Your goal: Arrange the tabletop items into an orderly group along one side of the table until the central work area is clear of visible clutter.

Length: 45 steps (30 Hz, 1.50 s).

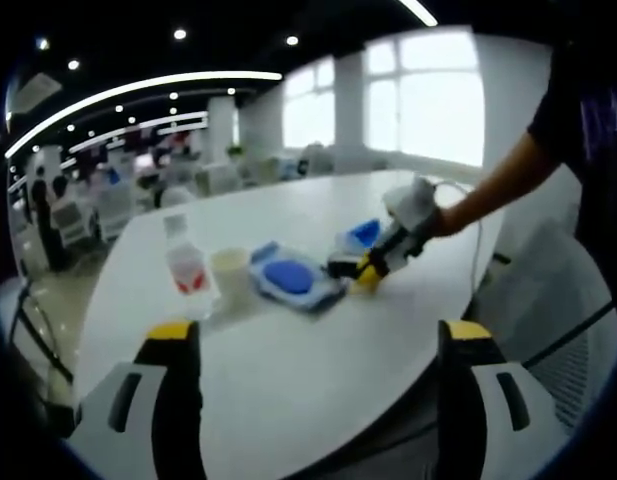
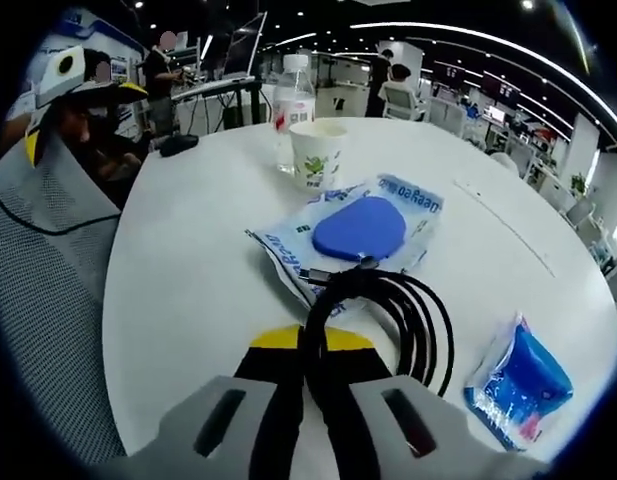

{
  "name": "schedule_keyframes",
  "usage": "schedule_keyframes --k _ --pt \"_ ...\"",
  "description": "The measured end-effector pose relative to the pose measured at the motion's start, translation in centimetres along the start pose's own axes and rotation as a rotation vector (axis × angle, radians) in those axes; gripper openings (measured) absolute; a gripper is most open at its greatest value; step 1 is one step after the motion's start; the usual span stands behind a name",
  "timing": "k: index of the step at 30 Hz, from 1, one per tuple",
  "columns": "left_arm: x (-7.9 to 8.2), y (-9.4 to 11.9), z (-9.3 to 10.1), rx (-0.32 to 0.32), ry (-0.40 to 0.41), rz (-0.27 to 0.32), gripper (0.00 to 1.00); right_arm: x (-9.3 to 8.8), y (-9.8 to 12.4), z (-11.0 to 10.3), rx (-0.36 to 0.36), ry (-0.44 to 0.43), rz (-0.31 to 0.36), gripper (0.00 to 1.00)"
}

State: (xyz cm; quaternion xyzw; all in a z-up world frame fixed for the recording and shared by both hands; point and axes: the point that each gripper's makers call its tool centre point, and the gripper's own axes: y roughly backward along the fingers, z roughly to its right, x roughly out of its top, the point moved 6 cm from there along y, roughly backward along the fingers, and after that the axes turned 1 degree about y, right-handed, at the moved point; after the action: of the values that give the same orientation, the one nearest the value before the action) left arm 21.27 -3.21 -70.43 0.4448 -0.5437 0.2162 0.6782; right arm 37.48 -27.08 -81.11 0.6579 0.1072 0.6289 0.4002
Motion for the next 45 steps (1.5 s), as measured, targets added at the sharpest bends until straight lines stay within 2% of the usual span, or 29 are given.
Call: schedule_keyframes --k 10,21,35,45 --pt "0.1 0.0 0.3 -0.006 -0.006 -0.002 0.95 1.1 1.1 -0.2 -0.01 0.036 0.036 0.04" --pt "0.2 -0.1 0.5 -0.012 -0.011 -0.004 0.95 2.1 3.5 0.0 -0.033 0.046 0.084 0.04" --pt "0.2 -0.2 0.7 -0.022 -0.025 -0.006 0.96 0.6 6.0 0.6 -0.091 0.025 0.086 0.04" --pt "0.3 -0.1 0.7 -0.021 -0.024 -0.001 0.96 -1.4 7.5 1.2 -0.137 -0.009 0.058 0.04"
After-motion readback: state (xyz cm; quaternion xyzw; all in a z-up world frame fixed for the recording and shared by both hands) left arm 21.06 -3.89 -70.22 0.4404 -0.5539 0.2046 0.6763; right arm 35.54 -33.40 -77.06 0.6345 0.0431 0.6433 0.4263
